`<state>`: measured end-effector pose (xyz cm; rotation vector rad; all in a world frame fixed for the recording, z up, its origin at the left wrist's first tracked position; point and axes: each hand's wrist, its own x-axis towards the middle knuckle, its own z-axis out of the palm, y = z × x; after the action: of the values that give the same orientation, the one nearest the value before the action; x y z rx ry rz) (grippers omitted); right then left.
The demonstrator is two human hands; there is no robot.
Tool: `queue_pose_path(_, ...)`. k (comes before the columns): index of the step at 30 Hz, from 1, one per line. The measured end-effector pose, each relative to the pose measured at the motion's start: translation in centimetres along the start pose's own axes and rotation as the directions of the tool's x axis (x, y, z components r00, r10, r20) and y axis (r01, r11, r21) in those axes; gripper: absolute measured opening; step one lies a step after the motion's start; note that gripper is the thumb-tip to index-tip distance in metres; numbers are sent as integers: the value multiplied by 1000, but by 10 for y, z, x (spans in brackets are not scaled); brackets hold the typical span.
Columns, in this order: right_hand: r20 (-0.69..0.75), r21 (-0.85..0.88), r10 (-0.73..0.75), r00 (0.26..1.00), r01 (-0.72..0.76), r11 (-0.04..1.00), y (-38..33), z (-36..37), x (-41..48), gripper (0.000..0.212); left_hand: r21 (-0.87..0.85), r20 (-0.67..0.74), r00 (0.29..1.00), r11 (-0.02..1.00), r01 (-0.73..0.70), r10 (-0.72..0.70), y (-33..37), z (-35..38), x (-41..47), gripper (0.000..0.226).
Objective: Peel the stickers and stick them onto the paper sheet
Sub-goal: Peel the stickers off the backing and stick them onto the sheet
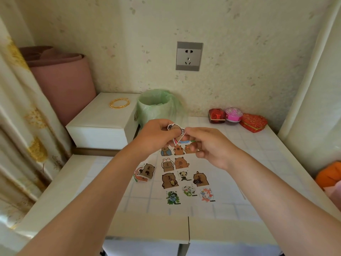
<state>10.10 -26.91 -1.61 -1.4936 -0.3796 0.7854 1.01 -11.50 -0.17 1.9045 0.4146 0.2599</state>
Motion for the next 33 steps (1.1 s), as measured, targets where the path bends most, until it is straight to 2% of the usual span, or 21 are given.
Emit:
queue_pose_path(5, -131, -195, -134, 982, 107, 975, 0, 6, -3, 14, -20, -5, 1000, 1000, 11, -11, 1, 3, 0, 9)
queue_pose_path(9, -183, -237, -214, 960, 168, 957, 3, 10, -4, 14, -5, -36, 999, 1000, -7, 6, 2, 6, -2, 11)
queue_pose_path(16, -125, -108, -125, 984, 111, 988, 0, 5, -3, 17, -23, -82, 997, 1000, 0, -2, 4, 5, -1, 12)
queue_pose_path(23, -133, -171, -158, 978, 135, 976, -1, 6, -4, 12, 1, -75, 997, 1000, -18, 18, 1, 6, 0, 11)
queue_pose_path(33, -160, -357, -302, 940, 229, 905, -4, 11, -13, 15, 61, -57, 995, 995, -73, 77, 0, 6, -1, 9)
